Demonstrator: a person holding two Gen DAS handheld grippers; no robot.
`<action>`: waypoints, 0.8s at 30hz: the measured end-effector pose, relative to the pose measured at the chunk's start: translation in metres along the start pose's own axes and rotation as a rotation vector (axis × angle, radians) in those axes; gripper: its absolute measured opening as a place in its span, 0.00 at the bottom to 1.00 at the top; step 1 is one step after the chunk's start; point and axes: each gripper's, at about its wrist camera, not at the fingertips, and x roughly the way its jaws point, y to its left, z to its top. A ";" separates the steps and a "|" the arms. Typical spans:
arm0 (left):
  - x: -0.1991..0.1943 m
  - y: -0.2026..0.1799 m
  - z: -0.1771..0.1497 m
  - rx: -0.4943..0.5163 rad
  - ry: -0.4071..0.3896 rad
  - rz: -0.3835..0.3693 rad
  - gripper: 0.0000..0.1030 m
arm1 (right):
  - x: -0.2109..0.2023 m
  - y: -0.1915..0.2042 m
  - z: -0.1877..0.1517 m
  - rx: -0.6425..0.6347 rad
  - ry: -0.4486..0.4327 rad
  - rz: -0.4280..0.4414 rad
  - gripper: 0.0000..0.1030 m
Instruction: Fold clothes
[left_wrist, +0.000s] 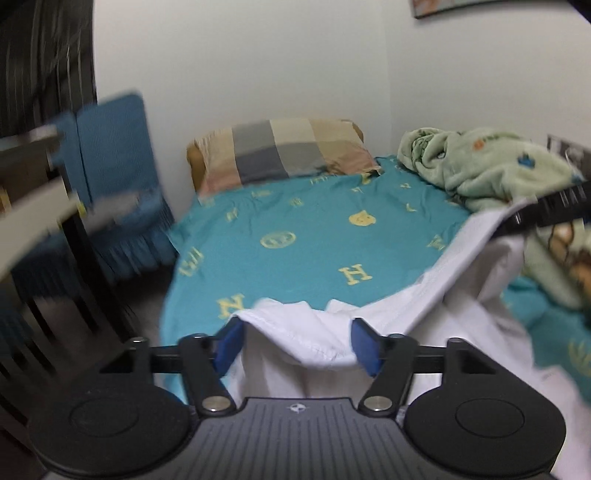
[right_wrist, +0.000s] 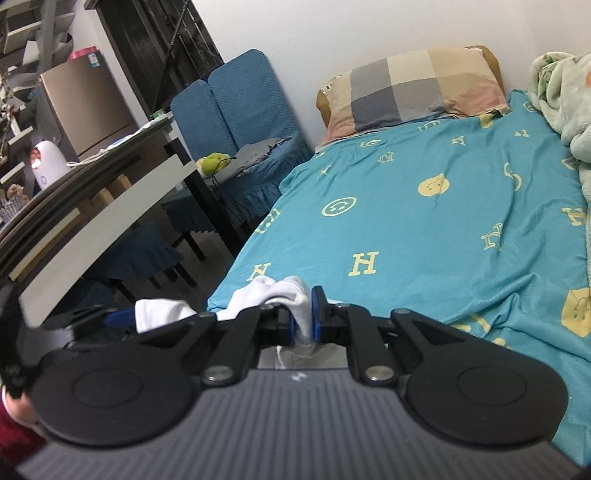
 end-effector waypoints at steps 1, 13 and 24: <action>-0.004 -0.005 -0.001 0.041 -0.009 0.011 0.68 | -0.002 0.000 0.000 0.008 -0.004 0.003 0.12; 0.017 -0.072 -0.036 0.594 0.017 0.160 0.82 | -0.015 0.001 -0.003 0.033 -0.014 0.013 0.12; 0.078 -0.072 -0.038 0.748 -0.026 0.316 0.70 | -0.025 0.002 -0.003 0.018 -0.031 0.036 0.12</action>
